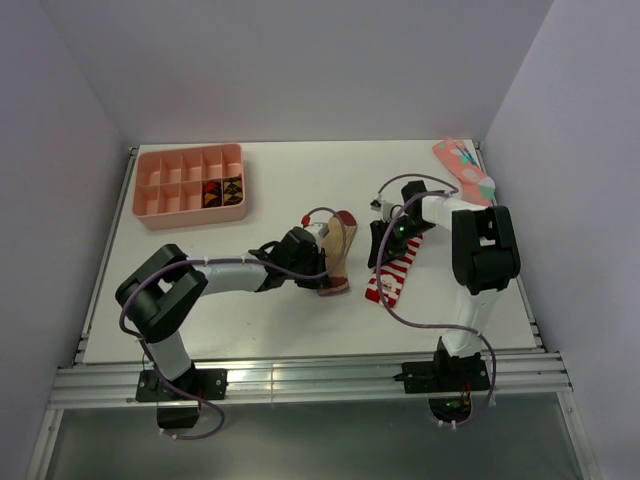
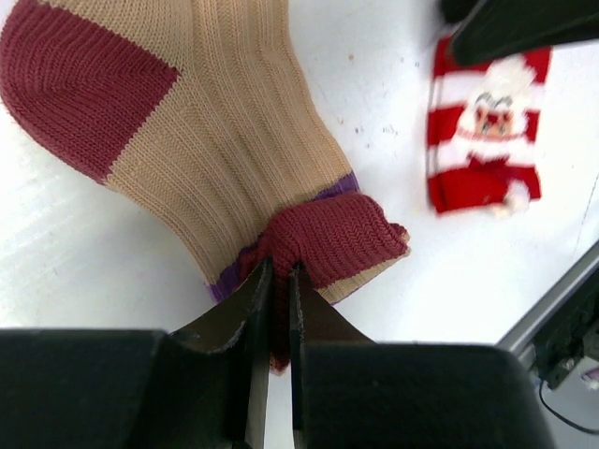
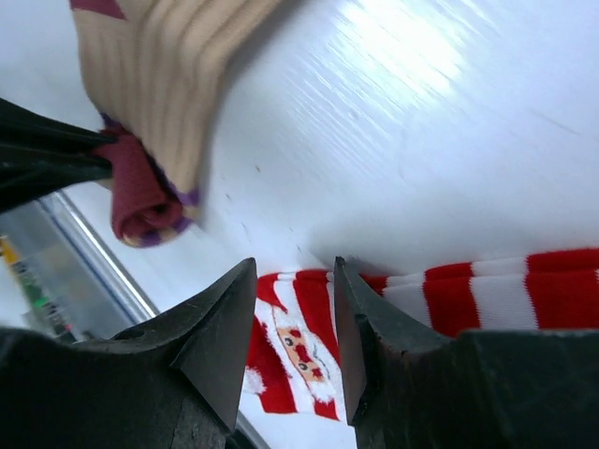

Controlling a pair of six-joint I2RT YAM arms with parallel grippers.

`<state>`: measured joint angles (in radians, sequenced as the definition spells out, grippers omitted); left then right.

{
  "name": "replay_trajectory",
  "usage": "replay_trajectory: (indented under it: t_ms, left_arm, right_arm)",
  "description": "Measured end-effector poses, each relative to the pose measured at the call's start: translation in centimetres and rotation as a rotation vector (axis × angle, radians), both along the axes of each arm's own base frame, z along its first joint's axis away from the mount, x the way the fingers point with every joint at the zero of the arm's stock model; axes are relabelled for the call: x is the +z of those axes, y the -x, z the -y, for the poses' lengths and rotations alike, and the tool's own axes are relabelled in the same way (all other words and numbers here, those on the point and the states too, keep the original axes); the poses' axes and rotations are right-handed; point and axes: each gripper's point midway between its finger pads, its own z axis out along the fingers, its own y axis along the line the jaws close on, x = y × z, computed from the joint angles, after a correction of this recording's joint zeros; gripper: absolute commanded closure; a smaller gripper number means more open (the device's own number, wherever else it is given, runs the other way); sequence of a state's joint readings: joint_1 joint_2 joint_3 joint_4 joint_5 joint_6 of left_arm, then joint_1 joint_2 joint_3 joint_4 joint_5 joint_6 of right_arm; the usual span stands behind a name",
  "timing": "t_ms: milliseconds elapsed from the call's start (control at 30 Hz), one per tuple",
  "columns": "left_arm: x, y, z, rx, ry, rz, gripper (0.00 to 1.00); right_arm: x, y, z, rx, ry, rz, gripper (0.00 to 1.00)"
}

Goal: Roll the socks
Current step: Roll the sock at the center of the board.

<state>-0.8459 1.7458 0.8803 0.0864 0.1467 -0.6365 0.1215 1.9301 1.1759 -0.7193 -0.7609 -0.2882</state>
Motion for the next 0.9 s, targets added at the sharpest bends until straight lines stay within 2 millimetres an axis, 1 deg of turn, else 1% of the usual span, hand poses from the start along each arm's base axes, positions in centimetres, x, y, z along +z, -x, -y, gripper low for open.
replay_trajectory:
  t_ms: [67, 167, 300, 433, 533, 633, 733, 800, 900]
  left_arm:
    - [0.0, 0.3, 0.0, -0.008, -0.003, -0.022, 1.00]
    - [0.0, 0.9, -0.1, -0.025, -0.008, -0.055, 1.00]
    - [0.0, 1.7, 0.0, -0.058, -0.014, -0.121, 1.00]
    - [-0.1, 2.1, 0.4, -0.087, -0.013, -0.188, 1.00]
    - [-0.1, 2.4, 0.6, -0.110, -0.008, -0.240, 1.00]
    - [-0.2, 2.5, 0.5, -0.125, -0.001, -0.289, 1.00]
    - [-0.2, 2.5, 0.2, -0.133, 0.001, -0.327, 1.00]
    - [-0.3, 2.6, -0.1, -0.135, -0.003, -0.350, 1.00]
    - [-0.3, 2.7, -0.3, -0.137, -0.004, -0.374, 1.00]
  right_arm:
    - [0.4, -0.2, 0.8, 0.007, 0.016, 0.041, 0.54]
    - [1.5, -0.5, 1.0, 0.037, 0.009, 0.112, 0.55]
    - [3.3, -0.6, 0.3, 0.108, -0.011, 0.234, 0.56]
    - [4.5, 0.2, -1.4, 0.208, -0.041, 0.340, 0.57]
    - [4.5, 1.8, -2.8, 0.295, -0.053, 0.395, 0.57]
    - [3.9, 4.1, -4.3, 0.390, -0.060, 0.440, 0.56]
    - [3.6, 5.9, -4.9, 0.448, -0.049, 0.488, 0.55]
    - [3.6, 6.0, -5.1, 0.466, -0.036, 0.519, 0.55]
    - [3.6, 5.5, -5.5, 0.488, -0.019, 0.565, 0.56]
